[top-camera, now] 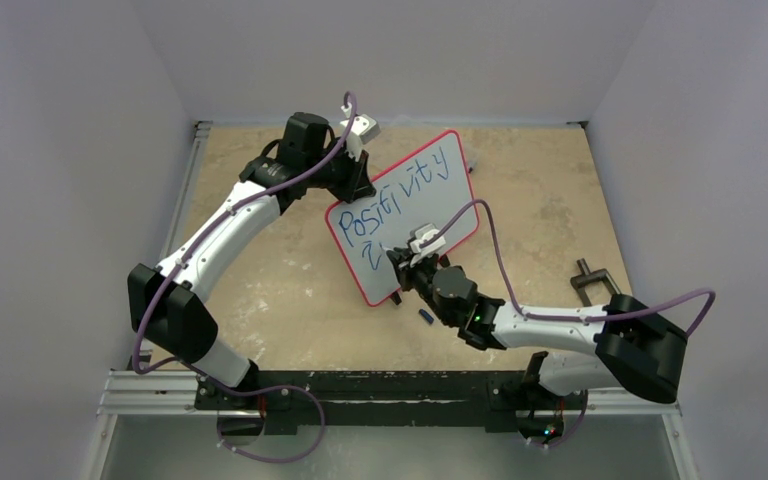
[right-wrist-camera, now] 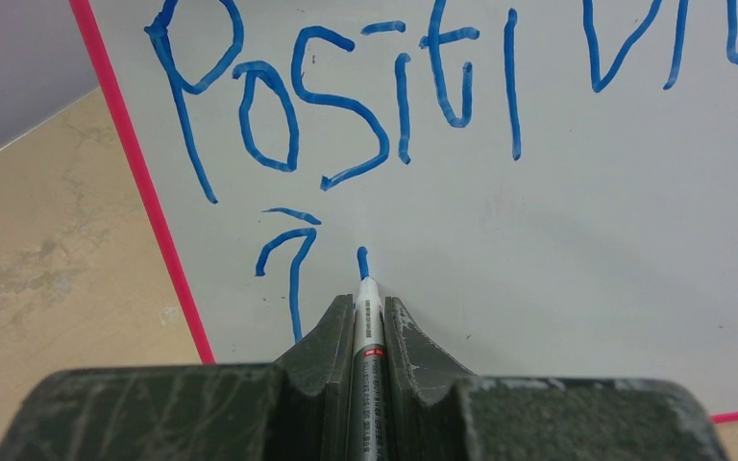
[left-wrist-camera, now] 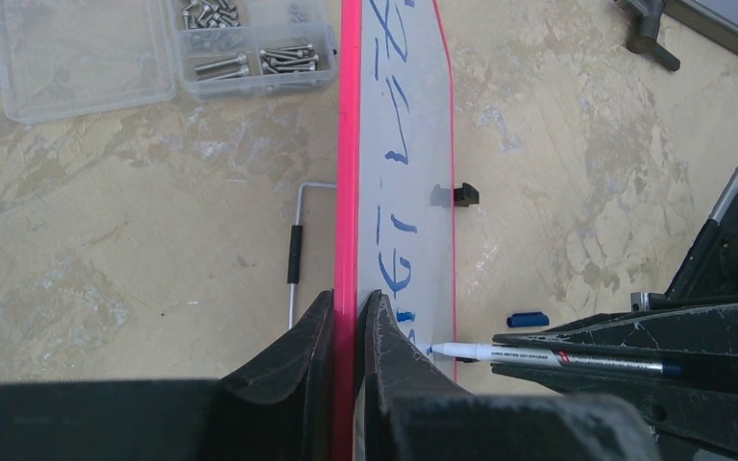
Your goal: Write a sentence on the whiteboard
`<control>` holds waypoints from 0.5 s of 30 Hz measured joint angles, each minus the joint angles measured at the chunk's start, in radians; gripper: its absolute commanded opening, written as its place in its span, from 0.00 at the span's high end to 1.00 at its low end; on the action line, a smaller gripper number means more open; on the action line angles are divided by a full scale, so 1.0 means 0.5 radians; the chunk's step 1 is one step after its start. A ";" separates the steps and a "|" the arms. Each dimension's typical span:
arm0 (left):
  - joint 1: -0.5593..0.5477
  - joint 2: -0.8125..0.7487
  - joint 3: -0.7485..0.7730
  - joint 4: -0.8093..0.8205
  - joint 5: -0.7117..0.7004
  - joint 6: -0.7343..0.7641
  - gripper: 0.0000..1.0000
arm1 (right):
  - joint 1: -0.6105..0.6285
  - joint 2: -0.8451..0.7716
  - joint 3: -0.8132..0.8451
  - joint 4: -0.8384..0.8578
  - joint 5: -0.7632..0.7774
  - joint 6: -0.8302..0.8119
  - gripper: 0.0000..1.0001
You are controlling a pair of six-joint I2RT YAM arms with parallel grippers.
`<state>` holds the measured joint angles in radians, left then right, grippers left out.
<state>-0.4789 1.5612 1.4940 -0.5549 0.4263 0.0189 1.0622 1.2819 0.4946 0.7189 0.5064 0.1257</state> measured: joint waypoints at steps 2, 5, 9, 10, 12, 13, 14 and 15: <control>0.000 0.000 0.000 -0.001 0.000 0.000 1.00 | 0.000 0.000 -0.014 0.005 0.000 0.014 1.00; 0.001 0.000 0.000 -0.001 -0.001 0.001 1.00 | 0.000 0.000 -0.040 0.011 -0.001 0.033 1.00; 0.001 0.000 0.000 -0.001 -0.001 0.001 1.00 | 0.002 0.000 -0.059 0.018 0.000 0.051 1.00; 0.001 0.000 0.000 -0.001 -0.001 0.001 1.00 | 0.003 0.000 -0.063 0.019 0.000 0.057 1.00; 0.001 0.000 0.000 -0.001 -0.002 0.001 1.00 | 0.004 0.000 -0.072 0.020 -0.001 0.065 1.00; 0.001 0.000 0.000 -0.001 -0.001 0.001 1.00 | 0.005 0.000 -0.077 0.020 -0.001 0.069 1.00; 0.001 0.000 0.000 -0.001 -0.002 0.001 1.00 | 0.006 0.000 -0.081 0.020 -0.002 0.072 1.00; 0.001 0.000 0.000 -0.001 -0.001 0.002 1.00 | 0.008 0.000 -0.084 0.019 -0.002 0.077 1.00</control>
<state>-0.4786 1.5612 1.4940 -0.5552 0.4259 0.0196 1.0660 1.2819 0.4526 0.7284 0.5056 0.1642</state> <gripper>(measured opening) 0.093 0.089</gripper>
